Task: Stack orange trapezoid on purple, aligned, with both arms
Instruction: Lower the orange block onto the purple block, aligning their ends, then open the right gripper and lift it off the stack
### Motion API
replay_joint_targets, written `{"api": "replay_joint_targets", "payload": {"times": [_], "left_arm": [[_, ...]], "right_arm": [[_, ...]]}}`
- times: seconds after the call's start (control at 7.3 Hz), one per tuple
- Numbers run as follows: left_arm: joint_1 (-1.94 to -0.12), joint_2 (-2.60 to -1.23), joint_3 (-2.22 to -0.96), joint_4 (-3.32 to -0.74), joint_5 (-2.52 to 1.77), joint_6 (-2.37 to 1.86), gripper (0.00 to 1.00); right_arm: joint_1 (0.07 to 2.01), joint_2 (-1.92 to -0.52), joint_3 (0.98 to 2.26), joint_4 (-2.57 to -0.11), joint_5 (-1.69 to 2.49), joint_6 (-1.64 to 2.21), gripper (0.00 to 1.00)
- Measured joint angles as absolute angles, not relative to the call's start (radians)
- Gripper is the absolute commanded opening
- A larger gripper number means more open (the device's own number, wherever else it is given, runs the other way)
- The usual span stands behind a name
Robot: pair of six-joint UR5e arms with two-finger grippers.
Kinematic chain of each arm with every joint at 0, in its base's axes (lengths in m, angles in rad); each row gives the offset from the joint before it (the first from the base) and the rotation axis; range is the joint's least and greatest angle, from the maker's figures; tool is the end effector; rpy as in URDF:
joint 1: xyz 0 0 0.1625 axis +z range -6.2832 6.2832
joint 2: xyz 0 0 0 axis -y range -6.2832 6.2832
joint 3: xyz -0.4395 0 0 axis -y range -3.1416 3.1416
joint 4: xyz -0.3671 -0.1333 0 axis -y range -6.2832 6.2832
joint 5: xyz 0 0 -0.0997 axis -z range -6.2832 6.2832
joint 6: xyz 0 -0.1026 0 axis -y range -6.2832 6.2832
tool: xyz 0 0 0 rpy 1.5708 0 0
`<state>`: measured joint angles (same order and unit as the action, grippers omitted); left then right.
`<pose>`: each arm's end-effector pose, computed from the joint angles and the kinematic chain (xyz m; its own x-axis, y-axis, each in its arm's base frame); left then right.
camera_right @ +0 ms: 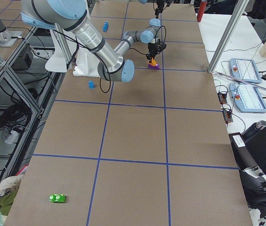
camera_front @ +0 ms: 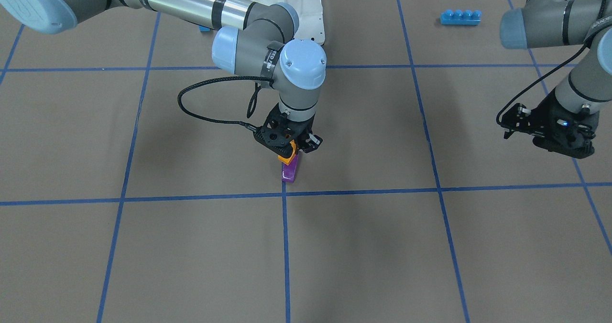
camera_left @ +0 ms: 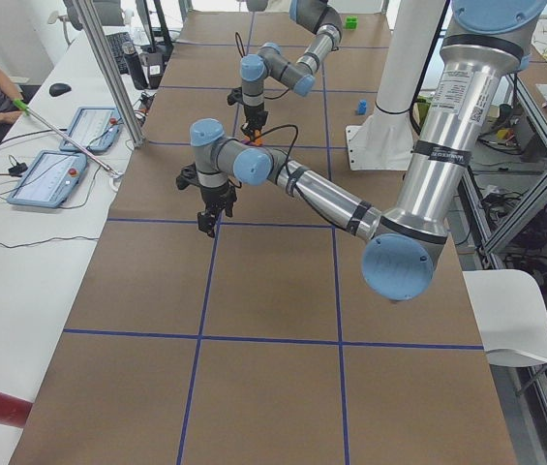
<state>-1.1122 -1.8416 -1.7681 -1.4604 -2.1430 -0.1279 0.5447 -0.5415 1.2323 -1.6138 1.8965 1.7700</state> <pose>0.1821 -0.5444 0.4662 0.7173 0.4306 -0.5477 -0.3258 0.9022 0.2826 -0.6302 -0.4993 0.1725 0.6041 0.5852 0.5410 -0.4543 0.8106 -0.3695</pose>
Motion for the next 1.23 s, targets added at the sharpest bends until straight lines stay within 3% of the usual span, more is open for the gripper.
{"api": "replay_joint_targets", "payload": {"times": [0.14,0.96,1.23], "left_arm": [[-1.112,-1.842,-1.767,-1.460,-2.143,-0.128,1.00],[-1.112,-1.842,-1.766,-1.461,-2.143,-0.127,1.00],[-1.118,-1.841,-1.767,-1.465,-2.141,-0.107,1.00]], "right_arm": [[0.545,-0.541,1.235,-1.613,1.896,1.764,0.99],[0.563,-0.560,1.308,-1.612,1.896,1.754,1.00],[0.640,-0.599,1.412,-1.622,1.922,1.636,1.00]]}}
